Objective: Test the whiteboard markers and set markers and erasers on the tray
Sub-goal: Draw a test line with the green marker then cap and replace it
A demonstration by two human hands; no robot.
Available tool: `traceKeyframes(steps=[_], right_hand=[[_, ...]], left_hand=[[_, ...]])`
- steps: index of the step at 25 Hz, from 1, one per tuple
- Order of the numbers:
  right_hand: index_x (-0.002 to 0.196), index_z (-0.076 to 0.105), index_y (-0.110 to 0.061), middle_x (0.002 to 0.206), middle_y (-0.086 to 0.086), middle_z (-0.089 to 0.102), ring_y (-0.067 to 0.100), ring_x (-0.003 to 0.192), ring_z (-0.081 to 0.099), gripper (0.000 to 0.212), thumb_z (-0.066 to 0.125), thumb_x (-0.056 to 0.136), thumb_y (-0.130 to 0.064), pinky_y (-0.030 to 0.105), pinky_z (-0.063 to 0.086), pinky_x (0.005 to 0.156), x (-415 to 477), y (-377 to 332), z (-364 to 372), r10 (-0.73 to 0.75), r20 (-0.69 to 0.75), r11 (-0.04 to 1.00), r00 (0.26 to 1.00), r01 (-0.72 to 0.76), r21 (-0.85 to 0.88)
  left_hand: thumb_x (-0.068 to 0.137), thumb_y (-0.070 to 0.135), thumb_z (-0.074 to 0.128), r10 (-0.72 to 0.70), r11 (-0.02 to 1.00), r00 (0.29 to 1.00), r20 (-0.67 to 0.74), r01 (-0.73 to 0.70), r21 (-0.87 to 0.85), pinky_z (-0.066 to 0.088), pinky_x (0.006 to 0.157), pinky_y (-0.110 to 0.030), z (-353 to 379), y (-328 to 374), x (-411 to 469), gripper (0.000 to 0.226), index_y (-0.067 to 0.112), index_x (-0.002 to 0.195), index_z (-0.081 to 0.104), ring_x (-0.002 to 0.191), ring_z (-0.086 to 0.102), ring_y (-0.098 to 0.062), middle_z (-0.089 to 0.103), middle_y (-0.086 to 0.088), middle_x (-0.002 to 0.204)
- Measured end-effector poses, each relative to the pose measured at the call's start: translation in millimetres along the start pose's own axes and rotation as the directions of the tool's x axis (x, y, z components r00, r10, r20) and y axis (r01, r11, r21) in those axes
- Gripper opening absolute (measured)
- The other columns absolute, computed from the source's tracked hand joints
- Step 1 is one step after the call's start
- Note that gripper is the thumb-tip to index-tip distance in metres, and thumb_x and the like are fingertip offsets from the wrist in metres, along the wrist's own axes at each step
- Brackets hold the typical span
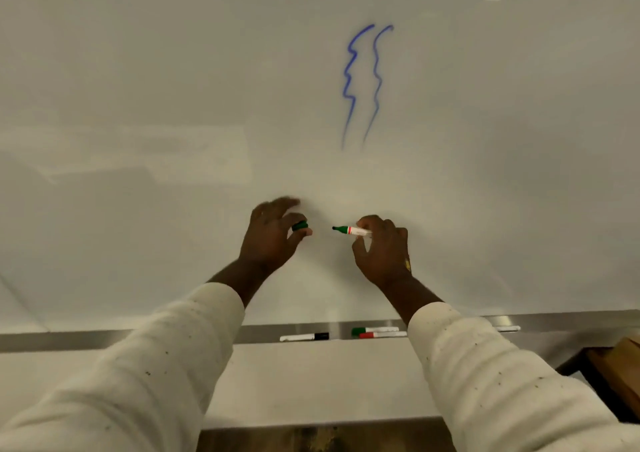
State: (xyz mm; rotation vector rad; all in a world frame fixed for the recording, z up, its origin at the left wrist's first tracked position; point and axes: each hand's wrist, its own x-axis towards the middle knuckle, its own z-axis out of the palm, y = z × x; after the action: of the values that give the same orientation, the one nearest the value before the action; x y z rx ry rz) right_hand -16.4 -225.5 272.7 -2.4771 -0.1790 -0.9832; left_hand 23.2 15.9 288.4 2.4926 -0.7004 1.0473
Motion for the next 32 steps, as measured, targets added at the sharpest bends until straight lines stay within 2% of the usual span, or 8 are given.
traceKeyframes(steps=[5,7,10,15,18,23,26,32], right_hand=[[0.103,0.065,-0.028,0.092,-0.007,0.065,0.021,0.083,0.062,0.022,0.064,0.081,-0.023,0.038,0.047,0.073,66.8,11.7,-66.0,-0.073,-0.187,0.997,0.980,0.079,0.025],[0.108,0.069,-0.030,0.096,-0.006,0.068,0.020,0.083,0.065,0.023,0.067,0.085,-0.028,0.036,0.052,0.071,91.5,6.9,-94.8,-0.058,-0.273,0.991,0.960,0.089,0.104],[0.111,0.070,-0.035,0.087,-0.004,0.064,0.020,0.075,0.064,0.024,0.068,0.087,-0.038,0.031,0.051,0.063,120.8,-3.3,-128.9,-0.062,-0.387,0.992,0.920,0.098,0.074],[0.113,0.072,-0.028,0.083,-0.001,0.061,0.024,0.063,0.055,0.027,0.065,0.087,-0.027,0.031,0.047,0.061,161.4,-12.8,-160.3,-0.090,-0.546,0.987,0.833,0.148,0.062],[0.116,0.070,-0.025,0.083,0.002,0.061,0.025,0.063,0.056,0.028,0.062,0.090,-0.029,0.035,0.050,0.060,176.4,-14.5,-166.2,-0.140,-0.557,0.982,0.819,0.187,0.028],[0.124,0.065,-0.026,0.088,0.002,0.058,0.023,0.071,0.058,0.031,0.058,0.095,-0.030,0.036,0.051,0.062,196.7,-21.9,-167.3,-0.119,-0.536,0.988,0.836,0.155,0.022],[0.117,0.071,-0.023,0.083,0.002,0.059,0.023,0.070,0.059,0.030,0.063,0.088,-0.025,0.033,0.050,0.060,190.3,-26.0,-158.5,-0.187,-0.500,0.979,0.846,0.205,-0.019],[0.104,0.076,-0.024,0.077,-0.001,0.060,0.022,0.067,0.059,0.028,0.066,0.078,-0.022,0.033,0.049,0.060,159.3,-9.1,-151.1,-0.101,-0.449,0.992,0.888,0.126,0.025]], left_hand=[[0.088,0.045,0.066,0.130,0.988,0.972,-0.195,-0.111,0.106,0.021,0.115,-0.052,-34.1,19.1,98.7,0.024,0.023,0.096,0.070,0.142,0.033,-0.020,0.048,-0.002,0.146],[0.090,0.046,0.063,0.140,0.985,0.954,-0.264,-0.107,0.136,0.018,0.116,-0.053,-55.8,25.1,136.2,0.025,0.023,0.099,0.070,0.144,0.030,-0.019,0.047,-0.002,0.148],[0.091,0.045,0.062,0.109,0.988,0.932,-0.347,-0.064,0.138,0.016,0.117,-0.054,-87.3,31.2,185.0,0.028,0.022,0.104,0.071,0.144,0.030,-0.018,0.048,-0.002,0.147],[0.092,0.041,0.061,0.089,0.984,0.936,-0.340,-0.029,0.178,0.016,0.117,-0.055,-114.2,43.3,231.5,0.028,0.024,0.112,0.071,0.144,0.029,-0.018,0.048,0.003,0.146],[0.092,0.038,0.061,0.080,0.982,0.935,-0.347,-0.014,0.189,0.014,0.118,-0.055,-110.4,44.6,231.2,0.026,0.025,0.113,0.071,0.145,0.027,-0.018,0.047,0.004,0.147],[0.093,0.039,0.061,0.066,0.982,0.939,-0.339,-0.002,0.186,0.013,0.118,-0.054,-112.8,44.9,232.7,0.027,0.026,0.114,0.070,0.146,0.026,-0.018,0.046,0.005,0.147],[0.093,0.039,0.060,0.066,0.981,0.942,-0.328,-0.001,0.193,0.012,0.119,-0.053,-112.9,44.4,232.3,0.029,0.025,0.116,0.069,0.146,0.025,-0.018,0.045,0.004,0.148],[0.093,0.038,0.061,0.041,0.987,0.943,-0.330,0.014,0.163,0.012,0.119,-0.054,-110.4,47.5,230.5,0.029,0.024,0.117,0.069,0.146,0.026,-0.019,0.046,0.004,0.148]])
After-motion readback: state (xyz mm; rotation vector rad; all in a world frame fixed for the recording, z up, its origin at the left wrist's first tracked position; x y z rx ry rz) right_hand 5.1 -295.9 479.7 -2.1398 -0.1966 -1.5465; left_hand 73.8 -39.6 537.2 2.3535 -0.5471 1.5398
